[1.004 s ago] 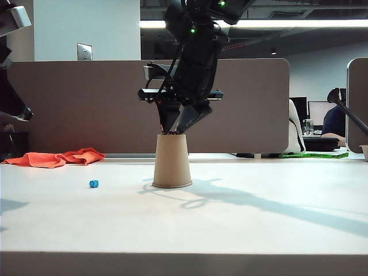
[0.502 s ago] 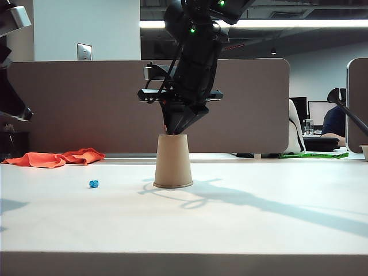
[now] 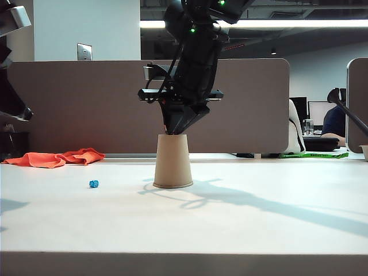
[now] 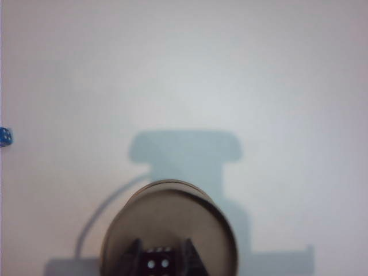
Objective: Throw the dice onto the paper cup, compare its value with the values of the other dice on the table, place the die with the higher value on the paper cup, and take no action if both dice have the same value.
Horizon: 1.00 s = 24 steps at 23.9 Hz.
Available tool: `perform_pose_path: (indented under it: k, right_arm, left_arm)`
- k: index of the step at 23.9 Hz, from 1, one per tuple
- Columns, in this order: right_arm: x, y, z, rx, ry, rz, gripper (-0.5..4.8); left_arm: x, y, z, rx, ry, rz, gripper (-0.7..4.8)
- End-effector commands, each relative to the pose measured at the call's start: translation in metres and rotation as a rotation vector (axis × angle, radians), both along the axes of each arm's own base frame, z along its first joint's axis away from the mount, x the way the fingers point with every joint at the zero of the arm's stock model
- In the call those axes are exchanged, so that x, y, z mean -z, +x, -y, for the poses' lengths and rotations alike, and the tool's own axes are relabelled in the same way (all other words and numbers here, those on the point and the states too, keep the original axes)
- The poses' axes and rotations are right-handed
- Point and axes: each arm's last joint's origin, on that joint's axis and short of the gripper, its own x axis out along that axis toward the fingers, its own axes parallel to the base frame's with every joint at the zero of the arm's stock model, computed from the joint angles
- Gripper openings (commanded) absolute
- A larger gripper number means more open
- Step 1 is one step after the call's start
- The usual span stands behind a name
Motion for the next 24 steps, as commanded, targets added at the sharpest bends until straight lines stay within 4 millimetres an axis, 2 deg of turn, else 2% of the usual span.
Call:
perform_pose_path:
  k: [1,14,24]
  right_arm:
    - [-0.003,-0.001,0.000,0.002,-0.002,0.002,0.94]
    - [-0.009,-0.001,0.001,0.010,0.001,0.022,0.94]
    - [-0.040,-0.008,0.008,0.045,0.024,0.107,0.94]
  left_arm:
    - [-0.003,0.001,0.000,0.002,-0.007,0.016,-0.06]
    - [-0.003,0.001,0.000,0.002,-0.007,0.016,-0.06]
    - [-0.003,0.001,0.000,0.002,-0.007,0.016,-0.06]
